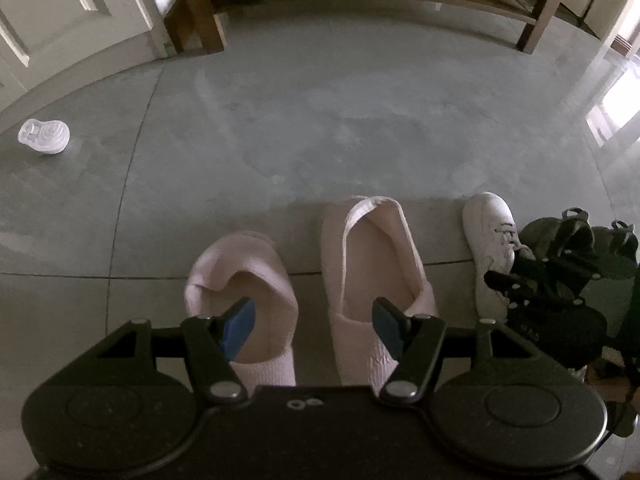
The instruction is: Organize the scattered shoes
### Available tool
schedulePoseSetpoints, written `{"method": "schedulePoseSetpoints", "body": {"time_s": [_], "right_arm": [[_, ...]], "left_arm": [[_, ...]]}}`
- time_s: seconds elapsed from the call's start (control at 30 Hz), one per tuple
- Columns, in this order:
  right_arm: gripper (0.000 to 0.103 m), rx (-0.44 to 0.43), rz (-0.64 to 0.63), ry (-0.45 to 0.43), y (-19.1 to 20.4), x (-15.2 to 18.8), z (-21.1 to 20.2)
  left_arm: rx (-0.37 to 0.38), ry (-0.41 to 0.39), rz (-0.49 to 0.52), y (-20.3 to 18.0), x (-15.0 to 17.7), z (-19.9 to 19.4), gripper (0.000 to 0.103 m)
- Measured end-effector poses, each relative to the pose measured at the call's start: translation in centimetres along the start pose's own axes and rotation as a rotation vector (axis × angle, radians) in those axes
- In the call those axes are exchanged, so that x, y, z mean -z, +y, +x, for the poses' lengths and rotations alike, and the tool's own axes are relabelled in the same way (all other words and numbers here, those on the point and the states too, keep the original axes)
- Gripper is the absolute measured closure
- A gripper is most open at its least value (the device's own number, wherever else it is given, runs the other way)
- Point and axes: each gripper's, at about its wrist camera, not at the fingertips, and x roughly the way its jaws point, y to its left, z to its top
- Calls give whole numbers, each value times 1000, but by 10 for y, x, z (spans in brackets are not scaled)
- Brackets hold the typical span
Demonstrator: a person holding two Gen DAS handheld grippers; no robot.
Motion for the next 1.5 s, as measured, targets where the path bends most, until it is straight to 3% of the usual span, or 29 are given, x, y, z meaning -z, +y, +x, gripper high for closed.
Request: {"method": "schedulePoseSetpoints", "body": {"time_s": [0.23, 0.4, 0.57, 0.63, 0.73, 0.8, 0.87, 1.0, 1.1, 1.27, 1.37, 1.43, 1.5], "right_arm": [[89, -23, -90, -42, 1, -2, -16], [90, -48, -248, -87, 6, -12, -35], [90, -121, -593, -77, 2, -26, -61], [90, -144, -664, -69, 1, -31, -69], [90, -254, -768, -72, 1, -34, -90], [90, -329, -912, -66, 8, -29, -104], [90, -385, -1122, 1, 24, -15, -108], [89, -431, -1349, 119, 38, 10, -93], [88, -465, -1507, 123, 46, 25, -84], [83, -382, -1692, 125, 48, 14, -72], [85, -243, -1895, 153, 45, 14, -47], [85, -156, -1981, 120, 39, 11, -32], [82, -91, -1960, 122, 38, 1, -24]], "left_arm": [[-8, -8, 21, -5, -8, 7, 38], [0, -15, 27, -5, -10, 9, 38], [-9, -21, 35, 0, -9, 11, 38], [-11, -13, 31, 0, -9, 14, 38], [-18, 2, 23, 3, -8, 20, 38], [-21, 10, 19, 5, -6, 22, 38], [-28, 26, 7, 9, -2, 26, 38], [-29, 47, -15, 15, 2, 30, 38], [-31, 39, -23, 19, 5, 27, 38], [-37, 51, -47, 26, 12, 29, 38], [-34, 57, -54, 27, 13, 29, 38], [-34, 51, -52, 28, 12, 27, 38], [-32, 44, -55, 30, 11, 26, 38]]}}
